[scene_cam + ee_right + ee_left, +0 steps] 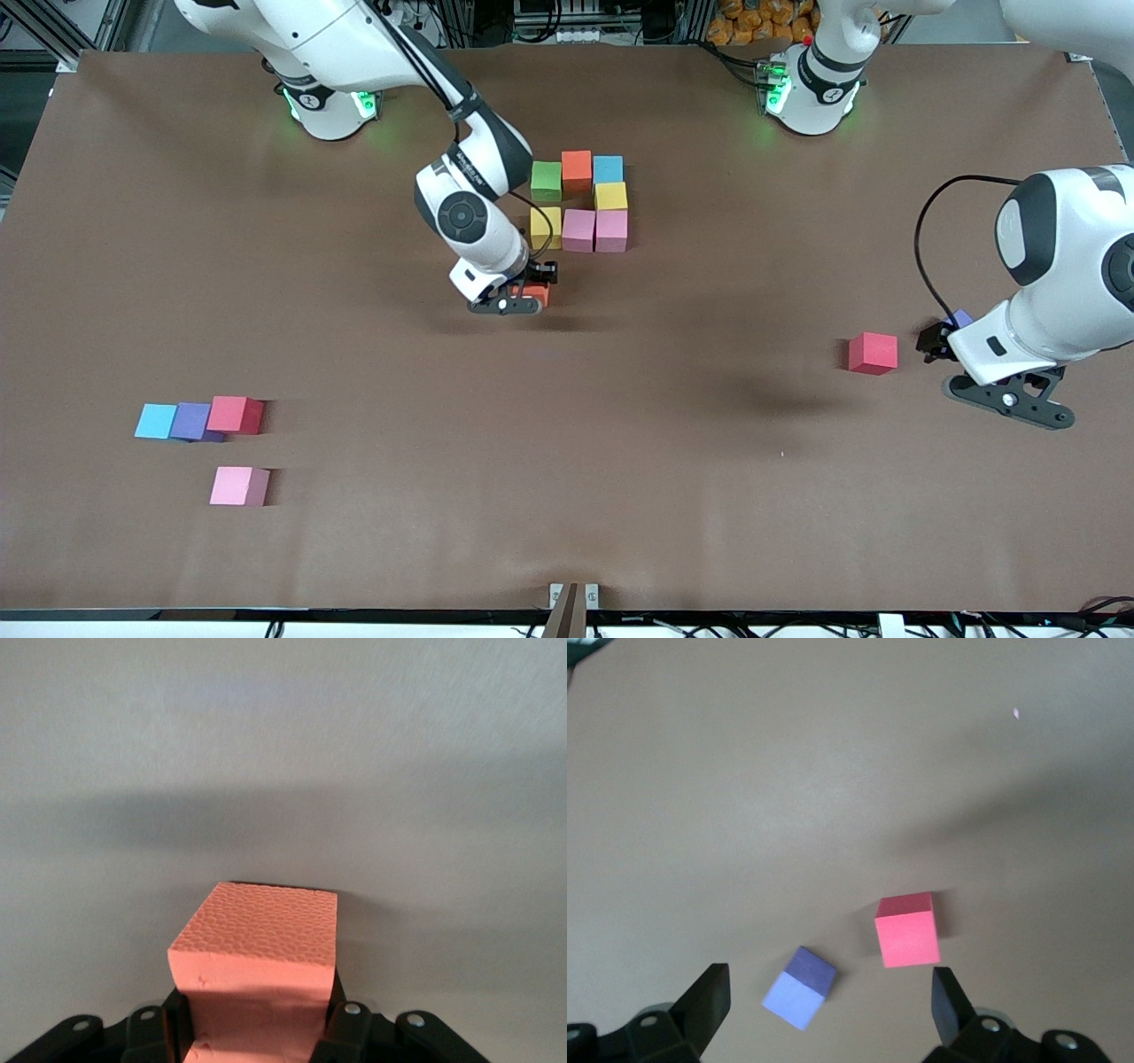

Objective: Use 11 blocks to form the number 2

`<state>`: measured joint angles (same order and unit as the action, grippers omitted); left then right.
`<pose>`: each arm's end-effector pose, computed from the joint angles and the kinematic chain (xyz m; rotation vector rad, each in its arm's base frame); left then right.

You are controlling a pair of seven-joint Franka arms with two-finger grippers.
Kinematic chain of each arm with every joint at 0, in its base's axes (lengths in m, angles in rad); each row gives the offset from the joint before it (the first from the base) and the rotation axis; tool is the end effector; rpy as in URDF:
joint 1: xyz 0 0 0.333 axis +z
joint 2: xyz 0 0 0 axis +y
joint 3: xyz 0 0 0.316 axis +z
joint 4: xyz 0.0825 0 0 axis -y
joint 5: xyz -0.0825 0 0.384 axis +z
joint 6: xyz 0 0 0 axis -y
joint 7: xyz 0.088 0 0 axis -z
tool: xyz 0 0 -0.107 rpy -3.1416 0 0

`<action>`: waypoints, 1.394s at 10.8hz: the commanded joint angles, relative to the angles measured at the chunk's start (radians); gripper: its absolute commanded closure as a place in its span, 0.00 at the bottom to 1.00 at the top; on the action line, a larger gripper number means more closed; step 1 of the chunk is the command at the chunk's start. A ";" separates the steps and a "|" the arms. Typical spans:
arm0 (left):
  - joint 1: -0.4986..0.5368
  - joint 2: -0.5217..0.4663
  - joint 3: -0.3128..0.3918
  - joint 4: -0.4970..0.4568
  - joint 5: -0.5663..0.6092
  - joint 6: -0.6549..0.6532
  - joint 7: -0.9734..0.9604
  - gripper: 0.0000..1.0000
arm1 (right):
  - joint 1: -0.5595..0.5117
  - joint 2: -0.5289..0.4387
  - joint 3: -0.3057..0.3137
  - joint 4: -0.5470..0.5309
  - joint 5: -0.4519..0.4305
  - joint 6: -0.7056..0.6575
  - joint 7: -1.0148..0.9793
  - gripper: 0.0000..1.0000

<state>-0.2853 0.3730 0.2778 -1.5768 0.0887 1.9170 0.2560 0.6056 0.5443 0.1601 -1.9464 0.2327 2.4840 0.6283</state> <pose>0.6623 -0.0206 0.4310 -2.9255 0.4597 0.0626 0.4503 0.4270 0.2014 -2.9636 0.1045 0.2213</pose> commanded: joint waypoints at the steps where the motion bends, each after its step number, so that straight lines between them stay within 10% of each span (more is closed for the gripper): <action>1: -0.009 0.001 -0.006 -0.020 -0.012 -0.027 -0.153 0.00 | 0.031 -0.027 -0.007 -0.042 0.017 0.013 0.036 0.55; 9: -0.014 0.099 -0.005 -0.182 -0.067 0.189 -0.299 0.00 | 0.056 -0.038 -0.005 -0.069 0.017 -0.001 0.034 0.57; 15: -0.006 0.055 -0.006 -0.330 -0.044 0.298 -0.029 0.00 | 0.056 -0.043 0.024 -0.083 0.017 0.003 0.050 0.58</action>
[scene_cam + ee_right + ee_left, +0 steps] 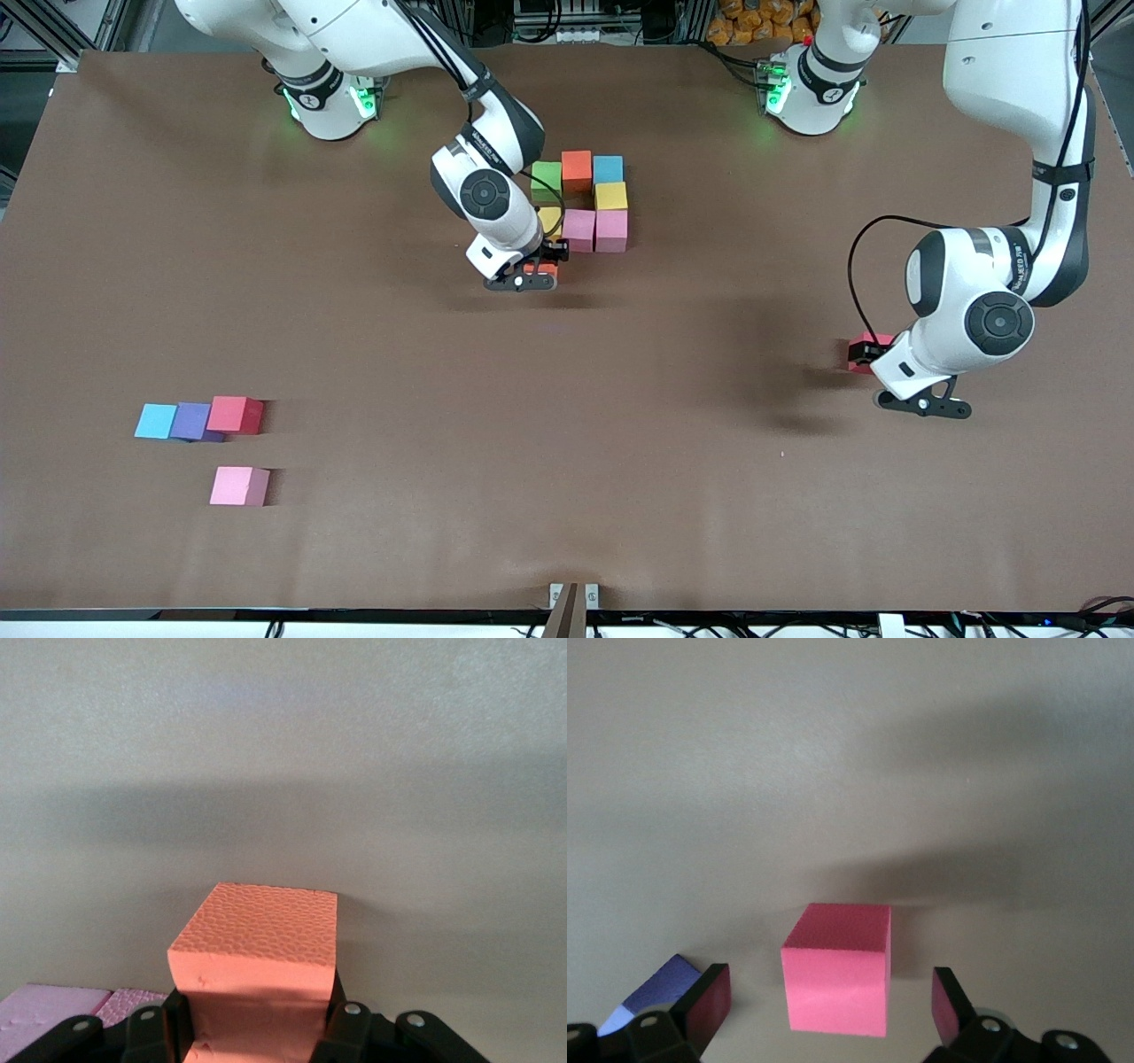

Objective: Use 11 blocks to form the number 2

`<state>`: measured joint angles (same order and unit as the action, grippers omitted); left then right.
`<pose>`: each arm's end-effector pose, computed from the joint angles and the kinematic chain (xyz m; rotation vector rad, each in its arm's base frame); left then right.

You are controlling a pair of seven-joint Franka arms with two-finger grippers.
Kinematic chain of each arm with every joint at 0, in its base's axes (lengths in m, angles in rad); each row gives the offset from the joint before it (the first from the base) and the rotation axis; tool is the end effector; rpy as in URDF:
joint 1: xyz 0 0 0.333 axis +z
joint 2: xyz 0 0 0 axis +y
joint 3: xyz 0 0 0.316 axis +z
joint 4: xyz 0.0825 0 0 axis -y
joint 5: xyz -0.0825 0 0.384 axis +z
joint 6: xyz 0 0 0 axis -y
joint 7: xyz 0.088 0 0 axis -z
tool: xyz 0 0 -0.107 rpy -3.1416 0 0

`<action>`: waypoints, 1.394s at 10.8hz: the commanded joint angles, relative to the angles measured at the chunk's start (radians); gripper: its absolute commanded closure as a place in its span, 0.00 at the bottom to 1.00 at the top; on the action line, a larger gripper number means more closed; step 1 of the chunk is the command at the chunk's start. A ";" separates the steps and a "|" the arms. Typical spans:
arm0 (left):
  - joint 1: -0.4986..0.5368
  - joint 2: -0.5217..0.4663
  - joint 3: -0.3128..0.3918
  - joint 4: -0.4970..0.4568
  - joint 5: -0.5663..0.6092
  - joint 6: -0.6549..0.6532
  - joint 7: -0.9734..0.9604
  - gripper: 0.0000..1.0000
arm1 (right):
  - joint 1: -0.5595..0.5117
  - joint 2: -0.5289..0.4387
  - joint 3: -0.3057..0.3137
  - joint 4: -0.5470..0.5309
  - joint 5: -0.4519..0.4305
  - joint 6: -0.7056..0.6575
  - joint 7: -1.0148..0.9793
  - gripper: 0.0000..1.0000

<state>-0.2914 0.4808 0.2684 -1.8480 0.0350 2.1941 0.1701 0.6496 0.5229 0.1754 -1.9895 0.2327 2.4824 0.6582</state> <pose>0.6285 -0.0229 0.2631 -2.9718 0.3539 0.1948 0.4146 0.4442 0.1985 -2.9814 0.0622 0.2617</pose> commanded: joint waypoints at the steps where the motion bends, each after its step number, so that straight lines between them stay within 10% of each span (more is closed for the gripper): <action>1: 0.009 -0.060 0.006 -0.089 0.008 0.067 0.130 0.00 | 0.012 -0.021 0.010 -0.043 0.017 0.004 0.021 0.58; 10: 0.034 -0.053 0.009 -0.137 -0.110 0.119 0.206 0.00 | 0.022 -0.017 0.013 -0.083 0.017 0.059 0.020 0.57; 12: 0.034 -0.044 0.009 -0.140 -0.132 0.125 0.204 0.00 | 0.019 -0.018 0.015 -0.080 0.019 0.050 0.033 0.00; 15: 0.034 -0.030 0.009 -0.160 -0.135 0.174 0.204 0.00 | 0.009 -0.020 0.022 -0.068 0.019 0.041 0.066 0.00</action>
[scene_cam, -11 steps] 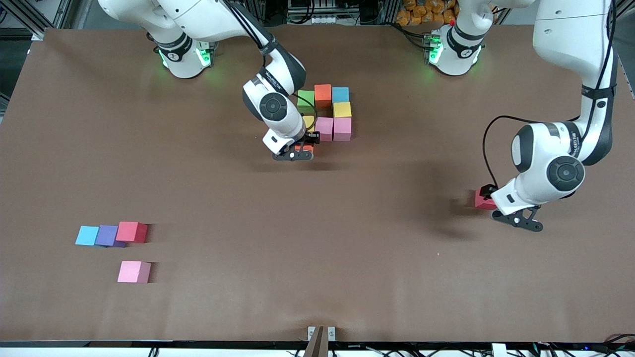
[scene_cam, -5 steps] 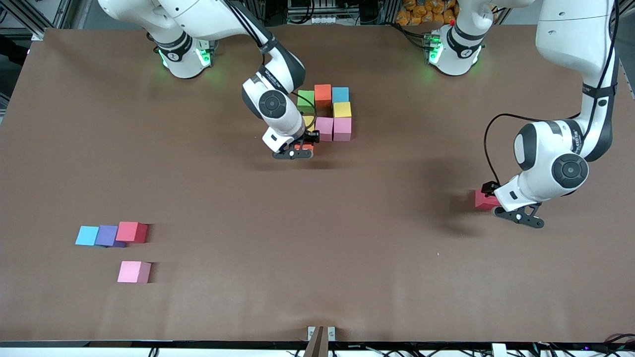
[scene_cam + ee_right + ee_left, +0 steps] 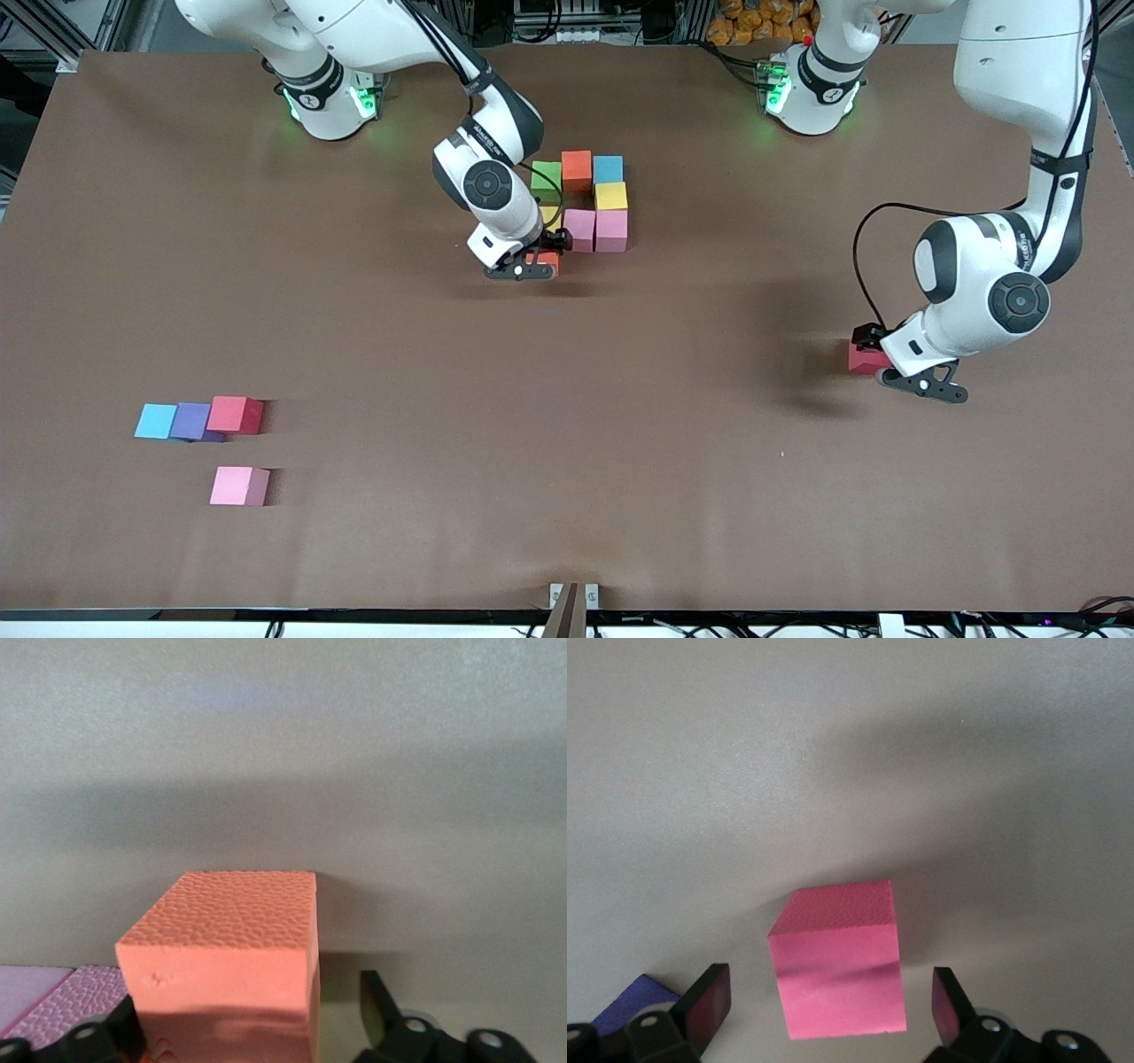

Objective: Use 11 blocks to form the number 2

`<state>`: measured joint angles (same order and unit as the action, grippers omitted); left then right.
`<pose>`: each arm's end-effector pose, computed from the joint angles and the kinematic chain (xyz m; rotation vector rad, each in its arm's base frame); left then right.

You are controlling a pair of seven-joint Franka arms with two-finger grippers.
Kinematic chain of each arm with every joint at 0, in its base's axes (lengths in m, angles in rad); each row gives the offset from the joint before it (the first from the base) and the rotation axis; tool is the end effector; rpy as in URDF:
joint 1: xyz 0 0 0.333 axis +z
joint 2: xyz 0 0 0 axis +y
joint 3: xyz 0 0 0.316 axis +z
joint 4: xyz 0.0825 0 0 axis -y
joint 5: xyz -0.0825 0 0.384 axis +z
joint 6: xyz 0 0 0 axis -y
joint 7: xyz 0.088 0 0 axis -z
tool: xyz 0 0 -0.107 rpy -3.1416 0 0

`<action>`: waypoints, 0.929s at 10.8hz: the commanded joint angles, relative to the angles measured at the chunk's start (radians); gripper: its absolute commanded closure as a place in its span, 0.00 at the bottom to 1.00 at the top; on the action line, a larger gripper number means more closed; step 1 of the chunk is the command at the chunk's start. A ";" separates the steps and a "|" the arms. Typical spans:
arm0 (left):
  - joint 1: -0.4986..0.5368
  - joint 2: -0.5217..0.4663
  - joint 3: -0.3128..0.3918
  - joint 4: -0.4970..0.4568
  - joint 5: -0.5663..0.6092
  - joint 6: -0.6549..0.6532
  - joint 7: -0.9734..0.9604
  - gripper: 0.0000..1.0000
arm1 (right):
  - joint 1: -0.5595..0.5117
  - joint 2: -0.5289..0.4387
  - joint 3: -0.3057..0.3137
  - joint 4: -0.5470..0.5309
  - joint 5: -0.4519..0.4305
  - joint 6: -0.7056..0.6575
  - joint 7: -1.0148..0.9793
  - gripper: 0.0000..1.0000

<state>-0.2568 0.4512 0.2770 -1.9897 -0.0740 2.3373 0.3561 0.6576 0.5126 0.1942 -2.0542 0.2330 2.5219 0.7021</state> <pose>0.6008 0.0068 0.2352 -3.0501 0.4664 0.1478 0.3899 0.4416 0.1847 -2.9952 0.0990 0.2851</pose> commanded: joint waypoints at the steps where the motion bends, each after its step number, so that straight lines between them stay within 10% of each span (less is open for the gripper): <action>1: -0.001 0.003 0.001 -0.030 -0.035 0.054 0.018 0.00 | -0.004 -0.015 0.004 0.011 0.060 -0.021 0.019 0.00; 6: 0.010 0.027 0.001 -0.054 -0.065 0.122 0.020 0.00 | -0.064 -0.077 -0.013 0.104 0.141 -0.205 -0.038 0.00; 7: 0.013 0.034 -0.001 -0.054 -0.070 0.140 0.020 0.12 | -0.103 -0.089 -0.024 0.147 0.138 -0.286 -0.082 0.00; 8: 0.013 0.035 -0.002 -0.055 -0.070 0.149 0.020 0.65 | -0.143 -0.094 -0.047 0.195 0.132 -0.360 -0.143 0.00; 9: 0.011 0.032 -0.005 -0.054 -0.078 0.149 0.020 0.91 | -0.177 -0.094 -0.083 0.256 0.102 -0.432 -0.218 0.00; 10: 0.011 0.024 -0.013 -0.049 -0.079 0.149 0.018 0.92 | -0.202 -0.089 -0.123 0.305 0.048 -0.480 -0.307 0.00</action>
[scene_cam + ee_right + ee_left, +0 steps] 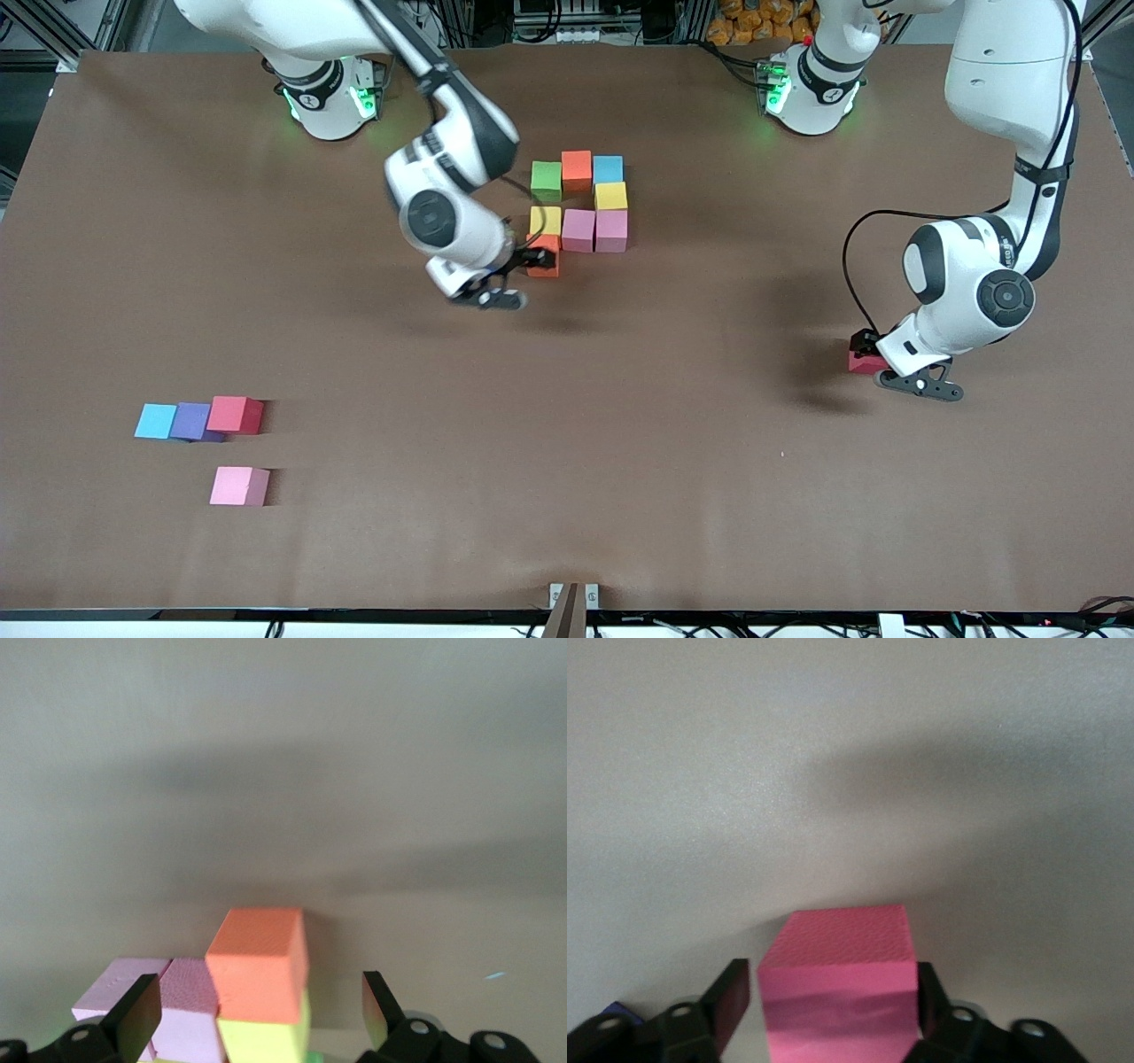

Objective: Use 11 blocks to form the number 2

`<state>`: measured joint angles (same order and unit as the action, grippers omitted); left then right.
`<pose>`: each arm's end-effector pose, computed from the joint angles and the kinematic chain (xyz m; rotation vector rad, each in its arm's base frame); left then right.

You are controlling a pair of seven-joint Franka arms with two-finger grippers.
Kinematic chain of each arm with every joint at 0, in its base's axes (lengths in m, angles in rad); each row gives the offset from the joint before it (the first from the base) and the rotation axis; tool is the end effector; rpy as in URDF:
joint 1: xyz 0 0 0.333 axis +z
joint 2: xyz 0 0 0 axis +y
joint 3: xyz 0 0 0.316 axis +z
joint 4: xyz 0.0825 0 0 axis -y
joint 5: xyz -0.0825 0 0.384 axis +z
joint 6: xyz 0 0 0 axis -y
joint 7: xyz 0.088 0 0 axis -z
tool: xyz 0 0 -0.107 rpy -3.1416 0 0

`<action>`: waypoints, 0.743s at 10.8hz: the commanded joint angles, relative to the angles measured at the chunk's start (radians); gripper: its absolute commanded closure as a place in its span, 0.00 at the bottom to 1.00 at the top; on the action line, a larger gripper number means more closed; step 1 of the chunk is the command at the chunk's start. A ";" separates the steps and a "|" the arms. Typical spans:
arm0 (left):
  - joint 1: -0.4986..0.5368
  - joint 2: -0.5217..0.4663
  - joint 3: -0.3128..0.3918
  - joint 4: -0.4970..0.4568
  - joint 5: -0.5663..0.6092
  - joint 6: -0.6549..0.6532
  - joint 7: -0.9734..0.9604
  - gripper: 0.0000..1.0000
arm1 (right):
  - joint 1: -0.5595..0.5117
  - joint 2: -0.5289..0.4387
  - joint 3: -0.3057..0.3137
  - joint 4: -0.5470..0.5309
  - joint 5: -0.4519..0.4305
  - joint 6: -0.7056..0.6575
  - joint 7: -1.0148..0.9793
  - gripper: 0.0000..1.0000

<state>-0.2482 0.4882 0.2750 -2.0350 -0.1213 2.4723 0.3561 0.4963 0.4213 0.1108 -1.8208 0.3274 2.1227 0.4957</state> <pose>0.5955 0.0141 0.2074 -3.0665 0.4034 0.0587 0.5141 0.3691 0.3007 -2.9086 0.1241 0.3900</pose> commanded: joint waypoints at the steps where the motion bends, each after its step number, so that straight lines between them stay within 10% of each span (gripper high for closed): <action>1: 0.003 -0.023 -0.028 -0.001 -0.034 0.014 0.005 0.94 | -0.068 0.004 -0.057 0.104 -0.088 -0.095 -0.174 0.00; 8: -0.120 -0.037 -0.123 0.099 -0.020 -0.042 -0.264 0.95 | -0.307 0.091 -0.062 0.254 -0.261 -0.089 -0.751 0.00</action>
<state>-0.3296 0.4614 0.1529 -1.9563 -0.1301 2.4709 0.1412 0.2502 0.4509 0.0356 -1.6402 0.0801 2.0465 -0.1177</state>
